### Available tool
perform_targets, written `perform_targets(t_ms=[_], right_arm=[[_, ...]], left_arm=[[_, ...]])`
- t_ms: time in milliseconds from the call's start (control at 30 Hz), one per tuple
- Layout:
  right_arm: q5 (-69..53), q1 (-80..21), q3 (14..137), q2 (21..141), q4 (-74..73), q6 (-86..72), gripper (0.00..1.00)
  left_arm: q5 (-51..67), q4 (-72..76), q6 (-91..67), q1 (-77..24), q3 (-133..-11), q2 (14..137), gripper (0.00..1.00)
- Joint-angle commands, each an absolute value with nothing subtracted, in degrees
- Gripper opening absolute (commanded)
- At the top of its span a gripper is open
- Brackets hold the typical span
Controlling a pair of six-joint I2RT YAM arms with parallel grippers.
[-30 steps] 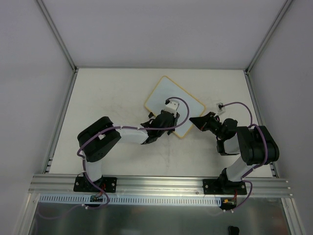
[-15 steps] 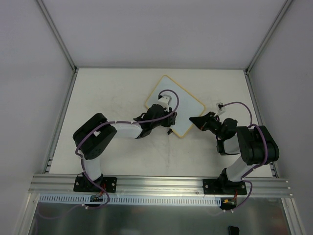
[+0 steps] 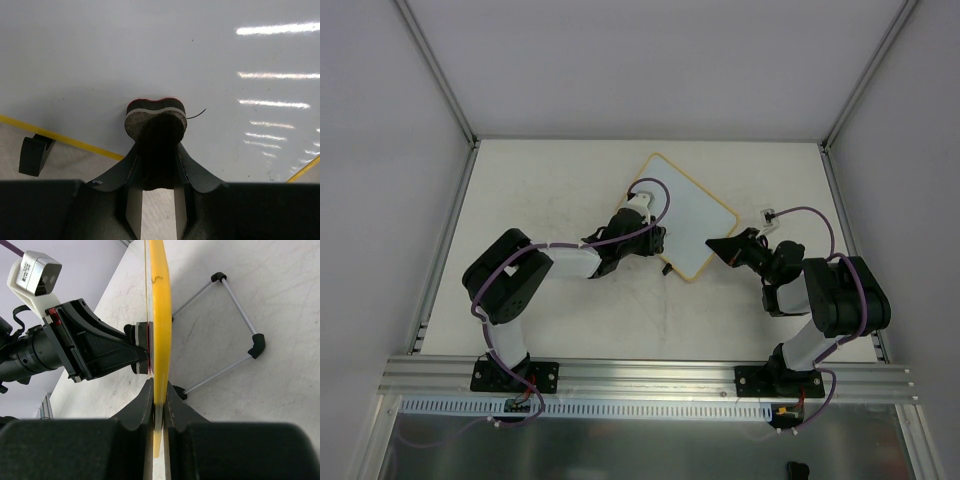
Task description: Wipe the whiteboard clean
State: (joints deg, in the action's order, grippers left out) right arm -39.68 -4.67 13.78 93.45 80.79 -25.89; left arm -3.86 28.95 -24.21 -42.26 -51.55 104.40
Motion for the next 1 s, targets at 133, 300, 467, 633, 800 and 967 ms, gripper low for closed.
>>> perform_targets(t_ms=[133,300,467,633,800,967], right_arm=[[-40.43,-5.27,13.36,94.66,87.8,-19.69,0.0],[-40.52,-5.27,13.27,94.57,87.8,-19.69,0.0],[-40.52,-5.27,13.45,94.57,87.8,-19.77,0.0],[-40.52,-5.27,13.27,94.31,87.8,-19.78,0.0],[-40.52,-5.27,13.36,94.39,87.8,-19.69,0.0],[-40.61,-5.36,13.45,94.48,87.8,-19.86,0.0]], left_arm=[[-6.5,18.99,-23.55,-40.6,-50.89,108.89,0.0],[-2.46,16.71,-23.47,-41.39,-53.61,110.3,0.0],[-7.55,10.38,-20.39,-48.5,-58.17,110.92,0.0],[1.11,8.88,-20.83,-51.24,-62.39,112.85,0.0],[1.32,8.0,-20.48,-56.33,-63.98,113.03,0.0],[2.72,7.74,-19.43,-57.57,-64.51,112.24,0.0]])
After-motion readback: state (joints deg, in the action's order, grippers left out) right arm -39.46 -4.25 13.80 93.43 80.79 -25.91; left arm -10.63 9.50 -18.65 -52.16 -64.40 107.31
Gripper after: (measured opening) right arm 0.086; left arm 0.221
